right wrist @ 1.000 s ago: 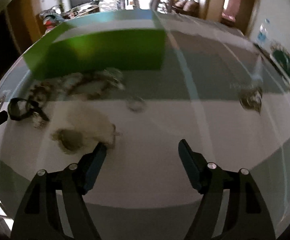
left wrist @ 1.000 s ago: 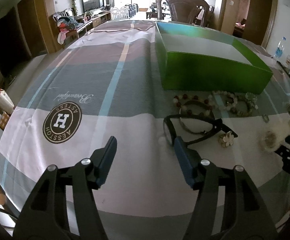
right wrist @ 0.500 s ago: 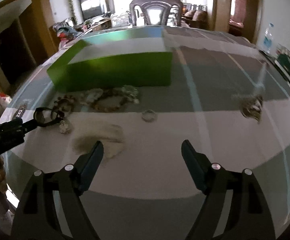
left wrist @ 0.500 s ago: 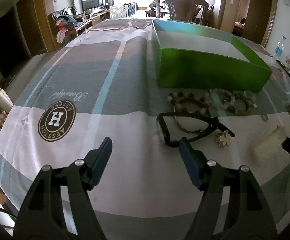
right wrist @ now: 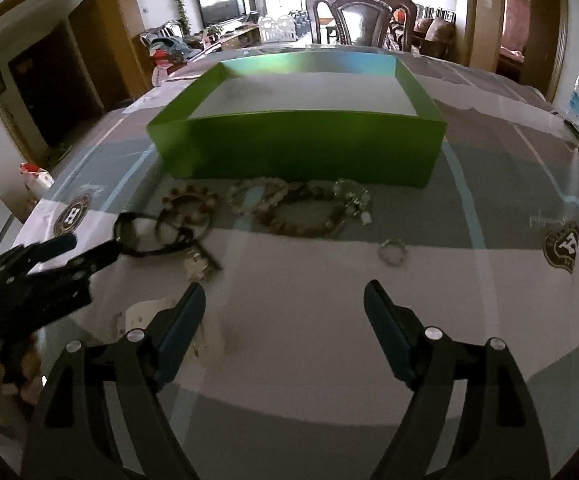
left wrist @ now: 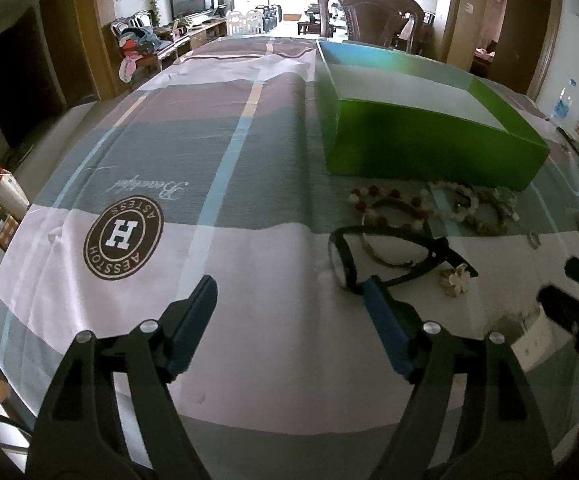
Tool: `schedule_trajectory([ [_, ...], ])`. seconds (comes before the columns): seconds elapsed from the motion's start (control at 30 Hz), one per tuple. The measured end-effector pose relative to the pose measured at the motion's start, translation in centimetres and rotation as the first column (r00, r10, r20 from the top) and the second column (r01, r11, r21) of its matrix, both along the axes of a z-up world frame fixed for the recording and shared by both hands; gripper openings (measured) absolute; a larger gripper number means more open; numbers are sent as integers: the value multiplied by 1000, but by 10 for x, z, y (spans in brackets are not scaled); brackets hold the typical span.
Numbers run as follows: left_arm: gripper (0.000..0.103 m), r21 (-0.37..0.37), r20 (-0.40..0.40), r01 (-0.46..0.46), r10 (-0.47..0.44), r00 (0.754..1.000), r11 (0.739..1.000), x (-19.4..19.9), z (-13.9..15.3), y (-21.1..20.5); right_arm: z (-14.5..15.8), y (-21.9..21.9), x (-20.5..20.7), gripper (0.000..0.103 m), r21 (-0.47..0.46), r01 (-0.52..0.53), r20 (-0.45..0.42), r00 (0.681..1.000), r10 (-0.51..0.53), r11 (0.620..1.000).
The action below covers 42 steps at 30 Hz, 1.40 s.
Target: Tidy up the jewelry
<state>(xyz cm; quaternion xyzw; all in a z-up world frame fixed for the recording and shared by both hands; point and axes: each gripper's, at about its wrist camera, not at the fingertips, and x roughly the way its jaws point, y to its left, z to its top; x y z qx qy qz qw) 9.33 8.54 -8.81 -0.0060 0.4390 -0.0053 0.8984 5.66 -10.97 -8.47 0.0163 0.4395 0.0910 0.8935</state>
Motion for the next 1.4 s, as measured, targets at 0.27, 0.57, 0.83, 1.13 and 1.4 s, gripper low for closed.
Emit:
schedule_trajectory([
  [0.27, 77, 1, -4, -6, 6, 1000, 1000, 2, 0, 2, 18, 12, -23, 89, 33, -81, 61, 995, 79, 996],
  [0.57, 78, 16, -3, -15, 15, 1000, 1000, 2, -2, 1, -15, 56, -18, 78, -42, -172, -16, 985, 172, 984],
  [0.83, 78, 8, 2, -9, 9, 1000, 1000, 8, 1, -4, -22, 41, -16, 60, -40, -122, -31, 992, 121, 992],
  [1.13, 16, -69, -38, 64, -67, 997, 996, 29, -13, -24, -20, 9, -13, 60, -49, -26, -33, 999, 24, 998],
  [1.4, 8, -75, 36, 108, -105, 994, 991, 20, 28, -22, 12, -8, -6, 60, -65, 20, 48, 999, -17, 998],
])
